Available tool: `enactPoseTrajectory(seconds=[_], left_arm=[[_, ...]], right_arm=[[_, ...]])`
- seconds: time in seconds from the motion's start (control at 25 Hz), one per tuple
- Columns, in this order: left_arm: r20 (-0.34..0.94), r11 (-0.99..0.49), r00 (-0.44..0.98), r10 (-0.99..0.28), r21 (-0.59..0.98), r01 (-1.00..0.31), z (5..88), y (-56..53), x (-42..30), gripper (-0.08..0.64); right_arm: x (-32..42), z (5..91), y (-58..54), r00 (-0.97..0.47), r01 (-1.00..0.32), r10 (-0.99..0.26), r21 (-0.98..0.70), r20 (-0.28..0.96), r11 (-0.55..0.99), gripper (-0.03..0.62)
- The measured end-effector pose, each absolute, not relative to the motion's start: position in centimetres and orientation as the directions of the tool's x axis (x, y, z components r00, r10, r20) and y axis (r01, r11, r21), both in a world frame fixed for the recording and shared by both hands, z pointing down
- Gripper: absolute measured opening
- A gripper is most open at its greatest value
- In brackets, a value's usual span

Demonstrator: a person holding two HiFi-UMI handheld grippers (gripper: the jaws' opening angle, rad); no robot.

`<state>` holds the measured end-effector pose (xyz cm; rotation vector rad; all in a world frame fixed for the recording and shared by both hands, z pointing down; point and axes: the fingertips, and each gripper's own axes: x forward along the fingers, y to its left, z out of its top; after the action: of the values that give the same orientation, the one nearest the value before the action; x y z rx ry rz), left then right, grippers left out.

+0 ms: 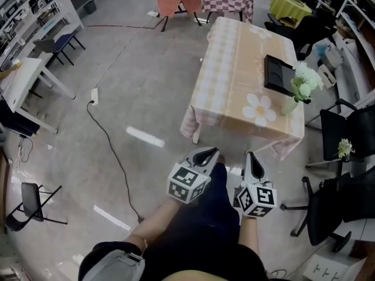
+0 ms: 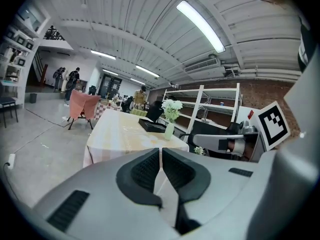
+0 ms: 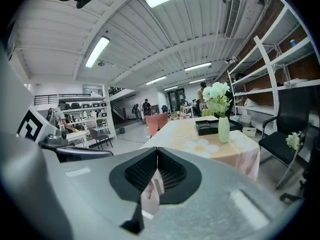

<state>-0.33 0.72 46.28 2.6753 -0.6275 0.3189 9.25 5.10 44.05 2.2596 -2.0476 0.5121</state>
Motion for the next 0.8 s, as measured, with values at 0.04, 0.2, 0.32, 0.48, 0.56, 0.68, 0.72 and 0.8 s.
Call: enactPoseTrajectory(seconds=[0.04, 0.2, 0.32, 0.48, 0.56, 0.68, 0.72, 0.8], left_arm=[[0.298, -0.829, 0.871, -0.39, 0.299, -0.473, 46.4, 0.3, -0.3, 0.025], [0.292, -0.825, 0.866, -0.406, 0.29, -0.485, 46.3, -1.6, 0.4, 0.025], [0.292, -0.823, 0.863, -0.413, 0.285, -0.49, 46.1, -2.9, 1.4, 0.025], [0.295, -0.817, 0.857, -0.422, 0.287, -0.501, 46.0, -5.0, 2.8, 0.025], [0.293, -0.817, 0.858, -0.423, 0.286, -0.501, 45.8, -6.1, 3.8, 0.025], [0.296, -0.814, 0.856, -0.424, 0.289, -0.504, 45.7, -7.5, 5.1, 0.025], [0.299, -0.813, 0.854, -0.425, 0.289, -0.505, 45.7, -7.9, 5.5, 0.025], [0.303, -0.81, 0.851, -0.428, 0.289, -0.51, 45.7, -9.0, 6.3, 0.025]], right_arm=[[9.4, 44.2, 4.7, 0.066, -0.976, -0.959, -0.182, 0.277, -0.12, 0.005], [10.1, 44.5, 2.5, 0.051, -0.979, -0.961, -0.178, 0.273, -0.102, 0.005], [11.0, 44.3, 0.9, 0.041, -0.981, -0.961, -0.173, 0.273, -0.091, 0.005], [12.2, 44.4, -1.3, 0.025, -0.983, -0.959, -0.169, 0.283, -0.076, 0.005], [13.1, 44.3, -2.5, 0.025, -0.984, -0.958, -0.164, 0.286, -0.074, 0.005], [14.4, 44.5, -4.1, 0.02, -0.985, -0.953, -0.159, 0.302, -0.071, 0.005], [14.8, 44.6, -4.6, 0.019, -0.985, -0.952, -0.159, 0.307, -0.07, 0.005], [15.6, 44.7, -5.8, 0.012, -0.985, -0.95, -0.159, 0.312, -0.065, 0.005]])
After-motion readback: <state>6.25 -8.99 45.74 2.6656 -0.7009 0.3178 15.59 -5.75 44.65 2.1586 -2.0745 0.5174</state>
